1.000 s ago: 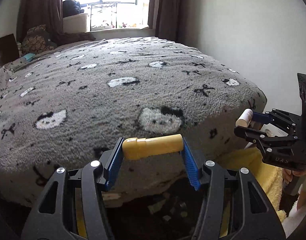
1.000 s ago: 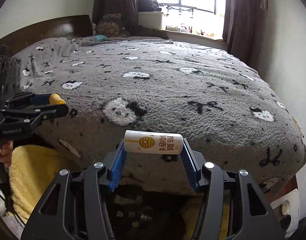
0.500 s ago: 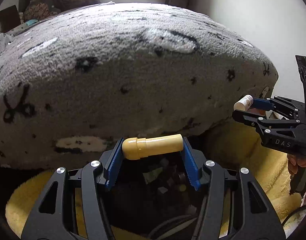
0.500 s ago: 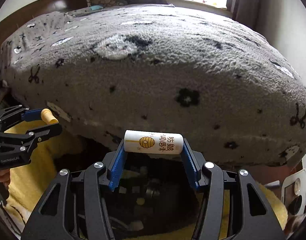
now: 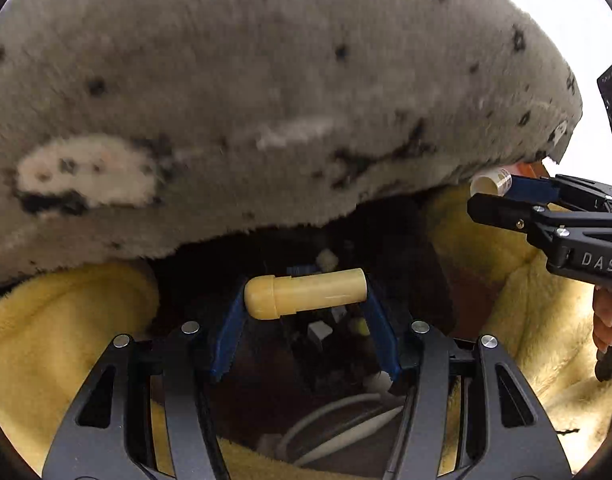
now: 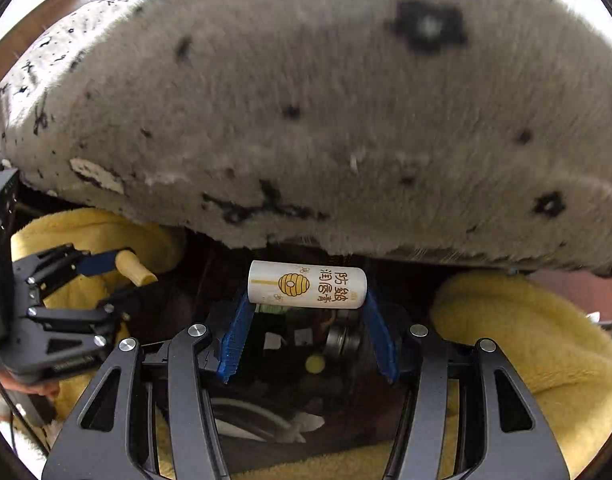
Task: Collect trash
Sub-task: 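Carry the yellow tube and white lotion tube down over the bin, then open the left tool over the bin while the right tool opens, dropping both tubes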
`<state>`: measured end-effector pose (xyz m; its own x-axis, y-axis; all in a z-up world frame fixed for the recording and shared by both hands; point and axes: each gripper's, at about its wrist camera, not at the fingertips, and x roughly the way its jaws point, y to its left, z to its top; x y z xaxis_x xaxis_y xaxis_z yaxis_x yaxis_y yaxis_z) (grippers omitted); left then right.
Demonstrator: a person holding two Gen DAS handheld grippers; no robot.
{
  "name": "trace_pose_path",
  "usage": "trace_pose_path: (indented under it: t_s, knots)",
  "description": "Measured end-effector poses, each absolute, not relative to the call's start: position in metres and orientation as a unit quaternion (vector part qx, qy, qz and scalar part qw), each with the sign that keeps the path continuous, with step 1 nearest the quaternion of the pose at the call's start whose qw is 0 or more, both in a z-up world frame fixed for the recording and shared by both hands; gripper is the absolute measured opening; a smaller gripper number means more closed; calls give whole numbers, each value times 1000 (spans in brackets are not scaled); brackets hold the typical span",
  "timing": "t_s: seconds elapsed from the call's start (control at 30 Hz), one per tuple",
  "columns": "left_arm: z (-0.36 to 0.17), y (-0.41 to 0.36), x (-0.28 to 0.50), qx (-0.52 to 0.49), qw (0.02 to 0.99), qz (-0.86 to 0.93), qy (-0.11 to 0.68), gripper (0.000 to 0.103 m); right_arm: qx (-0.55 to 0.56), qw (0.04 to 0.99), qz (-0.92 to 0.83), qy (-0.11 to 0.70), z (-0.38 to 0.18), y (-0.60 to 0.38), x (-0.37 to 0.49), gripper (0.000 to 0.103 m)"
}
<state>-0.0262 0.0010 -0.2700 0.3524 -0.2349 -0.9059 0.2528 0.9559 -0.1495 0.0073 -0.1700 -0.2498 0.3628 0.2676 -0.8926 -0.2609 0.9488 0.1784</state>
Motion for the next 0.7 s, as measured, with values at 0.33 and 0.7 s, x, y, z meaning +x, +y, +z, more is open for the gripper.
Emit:
trace_pose_path:
  t_s: [0.33,0.7]
  knots:
    - [-290,-4,-14,7,804,-154,574,54,23,804,167,570,-271,-171,14,54]
    - [-299,-9,-13,-4,799,-163,578,70,28,810,150,567,-275,-174,26,68]
